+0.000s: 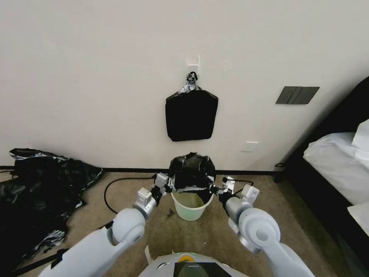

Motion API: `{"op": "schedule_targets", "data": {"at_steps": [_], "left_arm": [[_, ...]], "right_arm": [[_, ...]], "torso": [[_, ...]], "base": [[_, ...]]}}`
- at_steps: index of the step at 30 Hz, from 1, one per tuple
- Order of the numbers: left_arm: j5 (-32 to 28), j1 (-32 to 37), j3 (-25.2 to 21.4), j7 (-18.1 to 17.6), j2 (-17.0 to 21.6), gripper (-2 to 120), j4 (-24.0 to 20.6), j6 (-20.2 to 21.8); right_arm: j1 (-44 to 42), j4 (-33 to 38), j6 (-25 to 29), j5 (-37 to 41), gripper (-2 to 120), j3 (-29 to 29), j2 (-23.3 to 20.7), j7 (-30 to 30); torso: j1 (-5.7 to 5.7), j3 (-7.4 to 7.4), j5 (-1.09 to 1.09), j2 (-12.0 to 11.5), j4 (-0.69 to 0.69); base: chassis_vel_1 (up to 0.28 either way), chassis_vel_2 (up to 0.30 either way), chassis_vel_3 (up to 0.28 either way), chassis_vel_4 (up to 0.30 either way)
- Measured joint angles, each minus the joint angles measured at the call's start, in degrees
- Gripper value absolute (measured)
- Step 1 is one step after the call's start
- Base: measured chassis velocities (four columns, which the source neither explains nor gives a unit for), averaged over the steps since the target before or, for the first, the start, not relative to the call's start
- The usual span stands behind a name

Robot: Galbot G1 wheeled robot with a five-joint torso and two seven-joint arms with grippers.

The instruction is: Place a trash bag onto the trash bin.

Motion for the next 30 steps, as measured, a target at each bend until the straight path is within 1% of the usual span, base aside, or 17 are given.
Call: {"op": "schedule_targets", "data": {"at_steps": [1, 2, 3, 5, 7, 8, 10, 11, 12, 14, 20, 21, 22, 23, 25, 26, 30], "left_arm": [[-0.06, 0.91, 0.25, -1.06, -0.21, 0, -0.3, 0.0], [-0.4, 3.28, 0.7, -3.31, -0.3, 0, -1.58, 0.04], [-0.47, 4.86, 0.73, -4.22, -0.14, 0, -2.28, 0.09], [-0.46, 6.42, 0.68, -4.86, 0.15, 0, -2.82, 0.11], [-0.04, 9.64, 0.51, -7.36, 0.74, 0, -3.45, 0.12], [-0.04, 9.64, 0.51, -7.36, 0.74, 0, -3.45, 0.12], [0.1, 11.12, 0.94, -11.64, 0.48, 0, -3.81, 0.12], [0.1, 11.12, 0.94, -11.64, 0.48, 0, -3.81, 0.12], [0.06, 11.63, 1.3, -13.65, 0.04, 0, -4.0, 0.12], [0.07, 12.2, 1.71, -15.58, -0.81, 0, -3.94, 0.18], [0.02, 13.4, 2.81, -17.58, -1.7, 0, -2.97, 0.4], [-0.02, 15.35, 3.49, -18.56, -2.86, 0, -1.27, 0.34], [-0.02, 15.35, 3.49, -18.56, -2.86, 0, -1.27, 0.34], [0.28, 15.87, 3.64, -18.74, -4.37, 0, 0.79, -0.02], [0.78, 15.7, 3.61, -18.78, -6.17, 0, 3.58, -0.64], [0.78, 15.7, 3.61, -18.78, -6.17, 0, 3.58, -0.64], [1.24, 13.99, 3.35, -18.51, -9.17, 0, 7.64, -1.16]], "right_arm": [[-0.39, 0.27, 0.15, -0.02, 0, -0.37, 0.04, 0.66], [-1.07, 0.69, 0.51, -0.04, 0, -0.84, -0.1, 1.79], [-1.56, 0.89, 0.87, -0.01, 0, -0.96, -0.49, 2.49], [-1.94, 0.9, 1.17, 0.09, 0, -0.97, -0.92, 3.19], [-2.78, 0.87, 2.2, 0.46, 0, -0.82, -1.91, 4.73], [-2.78, 0.87, 2.2, 0.46, 0, -0.82, -1.91, 4.73], [-3.89, 1.28, 2.33, 1.54, 0, -0.58, -2.68, 6.05], [-3.89, 1.28, 2.33, 1.54, 0, -0.58, -2.68, 6.05], [-4.68, 1.42, 2.3, 1.85, 0, -0.58, -2.73, 6.57], [-6.47, 1.22, 2.13, 1.96, 0, -0.54, -2.11, 7.2], [-9.27, 0.45, 2.19, 1.98, 0, -0.53, -0.31, 8.6], [-10.54, -0.83, 2.86, 1.85, 0, -0.66, 1.51, 9.49], [-10.54, -0.83, 2.86, 1.85, 0, -0.66, 1.51, 9.49], [-10.67, -1.79, 3.98, 1.91, 0, -0.86, 2.79, 10.65], [-11.06, -2.9, 4.56, 1.93, 0, -0.83, 3.87, 10.86], [-11.06, -2.9, 4.56, 1.93, 0, -0.83, 3.87, 10.86], [-10.18, -6.75, 5.27, 1.87, 0, -0.42, 5.86, 10.5]], "torso": [[0.0, 0.0, 0.0, 0.0, 0.0], [0.0, 0.0, -0.01, 0.0, 0.0], [0.0, 0.0, 0.0, 0.0, 0.0], [0.0, 0.0, 0.0, 0.0, 0.01], [0.0, 0.0, 0.01, 0.0, 0.01], [0.0, 0.0, 0.01, 0.0, 0.01], [0.0, 0.0, 0.0, 0.0, 0.0], [0.0, 0.0, 0.0, 0.0, 0.0], [0.0, 0.0, 0.0, 0.0, 0.0], [0.0, 0.0, 0.0, 0.0, 0.0], [0.0, 0.0, -0.01, 0.0, -0.02], [0.0, 0.0, 0.0, 0.0, 0.0], [0.0, 0.0, 0.0, 0.0, 0.0], [0.0, 0.0, 0.0, 0.0, 0.01], [0.0, 0.0, -0.01, 0.0, -0.01], [0.0, 0.0, -0.01, 0.0, -0.01], [0.0, 0.0, -0.01, 0.0, -0.01]], "base": [[0.0, 0.0, 0.0, 0.0], [0.0, 0.0, 0.0, 0.0], [0.0, 0.0, 0.0, 0.0], [0.0, 0.0, 0.0, 0.0], [0.0, 0.0, 0.0, 0.0], [0.0, 0.0, 0.0, 0.0], [0.0, 0.0, 0.0, 0.0], [0.0, 0.0, 0.0, 0.0], [0.0, 0.0, 0.0, 0.0], [0.0, 0.0, 0.0, 0.0], [0.0, 0.0, 0.0, 0.0], [0.0, 0.0, 0.0, 0.0], [0.0, 0.0, 0.0, 0.0], [0.0, 0.0, 0.0, 0.0], [0.0, 0.0, 0.0, 0.0], [0.0, 0.0, 0.0, 0.0], [0.0, 0.0, 0.0, 0.0]]}}
